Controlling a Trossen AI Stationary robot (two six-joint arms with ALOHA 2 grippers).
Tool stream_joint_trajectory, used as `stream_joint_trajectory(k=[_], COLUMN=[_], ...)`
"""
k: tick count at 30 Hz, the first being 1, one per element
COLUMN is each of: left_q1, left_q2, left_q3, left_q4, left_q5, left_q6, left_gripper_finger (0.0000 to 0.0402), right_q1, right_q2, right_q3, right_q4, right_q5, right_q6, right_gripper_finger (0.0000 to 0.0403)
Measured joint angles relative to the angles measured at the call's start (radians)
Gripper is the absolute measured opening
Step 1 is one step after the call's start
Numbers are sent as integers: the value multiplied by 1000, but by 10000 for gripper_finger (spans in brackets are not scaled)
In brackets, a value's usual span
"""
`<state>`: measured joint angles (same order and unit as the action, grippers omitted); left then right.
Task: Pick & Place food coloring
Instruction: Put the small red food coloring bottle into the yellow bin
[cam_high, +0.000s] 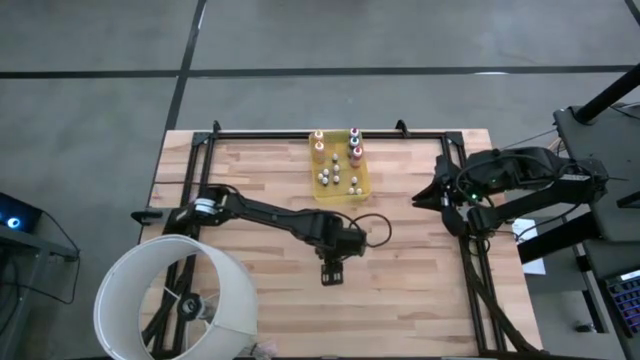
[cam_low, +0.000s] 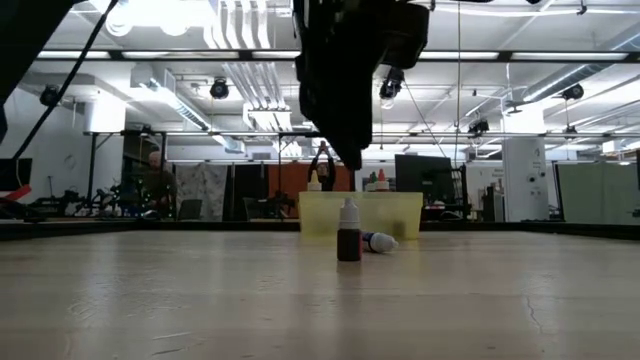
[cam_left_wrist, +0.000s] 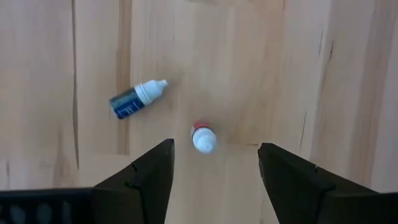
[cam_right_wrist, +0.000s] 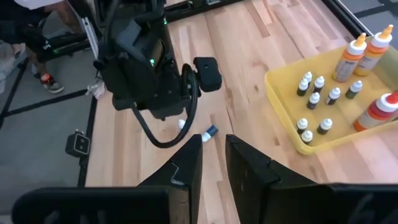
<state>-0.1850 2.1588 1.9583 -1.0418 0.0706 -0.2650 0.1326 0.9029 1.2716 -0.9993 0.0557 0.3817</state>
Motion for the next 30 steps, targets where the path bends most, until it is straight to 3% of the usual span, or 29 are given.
stream_joint_trajectory(k=[10, 30], left_q1=[-20, -22], left_q2=[9, 9], left_q3=[-41, -208], left_q4=[4, 174], left_q5=[0, -17], left_q6=[-48, -147], left_gripper_finger=[204, 204], right_q1=[0, 0], right_q2=[-13, -13], right_q3=[0, 0], right_q4=[0, 1], right_q5=[0, 0], right_q6=[-46, -53], right_gripper_finger=[63, 63])
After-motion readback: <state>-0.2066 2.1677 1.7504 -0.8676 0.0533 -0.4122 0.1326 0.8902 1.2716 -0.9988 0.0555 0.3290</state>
